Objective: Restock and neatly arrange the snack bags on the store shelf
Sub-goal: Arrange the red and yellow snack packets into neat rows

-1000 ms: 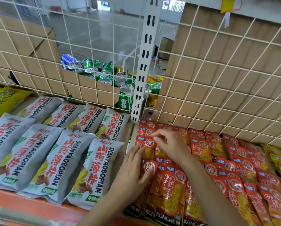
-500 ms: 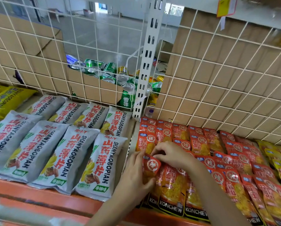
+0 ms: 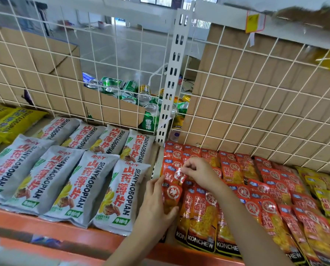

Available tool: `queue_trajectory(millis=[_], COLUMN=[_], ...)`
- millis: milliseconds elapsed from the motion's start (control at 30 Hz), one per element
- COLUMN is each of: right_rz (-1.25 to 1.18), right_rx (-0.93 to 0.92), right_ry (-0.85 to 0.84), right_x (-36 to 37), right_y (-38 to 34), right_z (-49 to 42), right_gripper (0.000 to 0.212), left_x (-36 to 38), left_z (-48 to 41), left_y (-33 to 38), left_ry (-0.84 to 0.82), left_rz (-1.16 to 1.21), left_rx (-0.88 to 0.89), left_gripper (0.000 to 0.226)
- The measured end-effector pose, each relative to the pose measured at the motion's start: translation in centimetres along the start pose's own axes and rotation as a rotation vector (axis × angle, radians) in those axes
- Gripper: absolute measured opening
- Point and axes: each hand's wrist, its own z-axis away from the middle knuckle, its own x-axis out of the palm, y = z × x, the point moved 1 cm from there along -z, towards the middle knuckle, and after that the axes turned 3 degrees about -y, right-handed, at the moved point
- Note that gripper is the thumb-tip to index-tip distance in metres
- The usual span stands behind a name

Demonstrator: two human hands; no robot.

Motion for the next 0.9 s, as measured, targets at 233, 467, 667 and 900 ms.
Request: queue_trajectory(millis=[233, 467, 667, 900], right_rz=[0.146, 0.122, 0.108, 0.119], right_rx=[0.007, -0.04, -0.056, -0.053], right_ry=[-0.03, -0.008, -0.014, -0.055], right_x=[0.8, 0.9, 0.7, 0.4], right_y=[0.4, 0.4, 0.5, 0.6], right_z=[-1.4, -1.4, -2.0, -2.4], right_gripper=[0.011, 0.01, 0.009, 0.005], left_x=[1.1, 1.0, 0.4, 0.9], left_z=[-0.1, 0.0, 0.9, 1.0], left_y=[0.8, 0.5, 0.0, 0.4], left_ry=[0.01, -0.022, -0.184, -0.226], left_rz=[-0.06, -0.062, -0.164, -0.17], left_rx=[-0.066, -0.074, -0.031, -0.064], left_gripper=[0.08, 0.064, 0.077, 0.075])
